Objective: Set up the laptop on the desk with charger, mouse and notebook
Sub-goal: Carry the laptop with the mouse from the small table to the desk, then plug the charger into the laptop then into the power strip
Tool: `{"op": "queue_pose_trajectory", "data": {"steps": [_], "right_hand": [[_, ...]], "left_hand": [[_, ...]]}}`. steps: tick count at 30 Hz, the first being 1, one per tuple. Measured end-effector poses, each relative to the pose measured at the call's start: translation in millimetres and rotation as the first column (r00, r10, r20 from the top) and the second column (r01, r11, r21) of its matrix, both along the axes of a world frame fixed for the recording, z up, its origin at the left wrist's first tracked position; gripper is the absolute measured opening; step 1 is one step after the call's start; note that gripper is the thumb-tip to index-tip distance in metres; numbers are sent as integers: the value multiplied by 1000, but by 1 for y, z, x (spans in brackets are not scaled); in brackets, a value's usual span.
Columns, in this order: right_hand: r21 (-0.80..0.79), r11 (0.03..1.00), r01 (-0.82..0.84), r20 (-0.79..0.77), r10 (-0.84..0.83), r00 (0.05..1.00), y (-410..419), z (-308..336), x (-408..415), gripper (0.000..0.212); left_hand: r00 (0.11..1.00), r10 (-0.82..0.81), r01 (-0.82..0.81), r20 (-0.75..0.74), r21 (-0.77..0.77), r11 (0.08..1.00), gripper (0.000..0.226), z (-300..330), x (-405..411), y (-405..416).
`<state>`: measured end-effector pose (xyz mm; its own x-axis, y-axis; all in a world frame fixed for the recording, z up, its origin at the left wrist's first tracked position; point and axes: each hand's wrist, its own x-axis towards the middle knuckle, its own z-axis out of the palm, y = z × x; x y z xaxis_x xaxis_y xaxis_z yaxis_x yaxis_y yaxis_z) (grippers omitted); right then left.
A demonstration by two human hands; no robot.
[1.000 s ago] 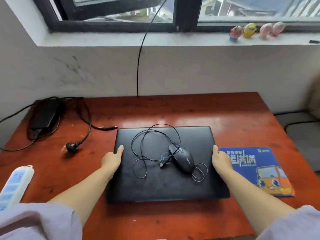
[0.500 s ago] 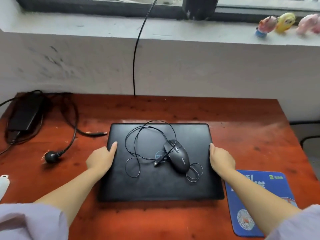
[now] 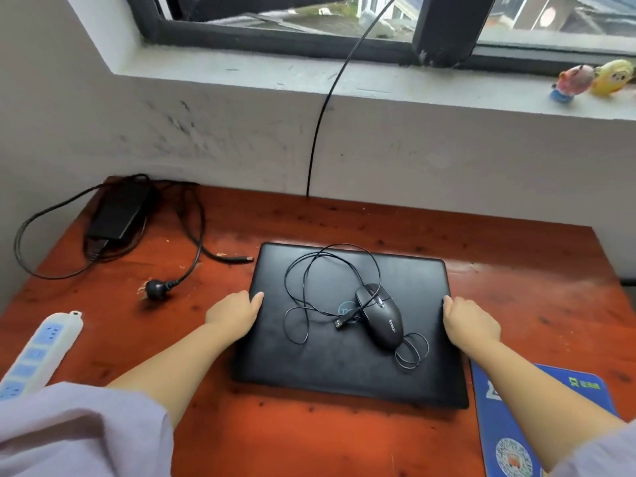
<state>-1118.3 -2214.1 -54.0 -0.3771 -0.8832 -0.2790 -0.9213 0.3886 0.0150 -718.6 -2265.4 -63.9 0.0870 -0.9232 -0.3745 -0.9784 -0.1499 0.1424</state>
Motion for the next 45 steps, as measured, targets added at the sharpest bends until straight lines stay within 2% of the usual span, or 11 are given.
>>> {"op": "queue_pose_trajectory", "data": {"steps": [4, 10, 12, 15, 18, 20, 24, 29, 32, 38, 45], "right_hand": [[-283, 940, 189, 198, -136, 971, -23, 26, 27, 28], [-488, 871, 54, 304, 112, 946, -76, 62, 137, 23], [-500, 865, -29, 289, 198, 936, -91, 63, 183, 24], [-451, 880, -151, 248, 286, 926, -113, 52, 242, 23], [-337, 898, -281, 193, 359, 913, -135, 34, 279, 23], [-242, 906, -346, 163, 390, 906, -145, 22, 289, 27], [-113, 915, -387, 155, 401, 903, -158, 3, 291, 33], [-145, 899, -413, 183, 435, 882, -170, -7, 290, 37], [-182, 902, -391, 232, 426, 875, -176, -11, 283, 43], [-161, 908, -386, 161, 410, 898, -188, -10, 276, 49], [-156, 938, -310, 283, 343, 895, -191, 0, 271, 53]], "left_hand": [[996, -58, 54, -71, -62, 997, 35, 7, 16, 8], [972, -177, 144, -154, -205, 968, 14, 27, 44, -26], [946, -315, 287, -73, -257, 923, 18, 29, 56, -43], [810, -558, 585, 182, -318, 746, 26, 21, 76, -69], [718, -660, 695, 219, -177, 697, 34, 11, 88, -90], [693, -684, 716, 226, -114, 688, 31, 6, 90, -99], [686, -703, 727, 189, -142, 672, 25, 0, 85, -109], [716, -696, 682, 54, -267, 681, 15, -7, 87, -117], [701, -713, 666, 15, -372, 647, 3, -6, 87, -119], [719, -668, 550, -190, -431, 715, 14, -5, 90, -119], [698, -665, 515, -266, -458, 724, 17, 8, 88, -123]]}}
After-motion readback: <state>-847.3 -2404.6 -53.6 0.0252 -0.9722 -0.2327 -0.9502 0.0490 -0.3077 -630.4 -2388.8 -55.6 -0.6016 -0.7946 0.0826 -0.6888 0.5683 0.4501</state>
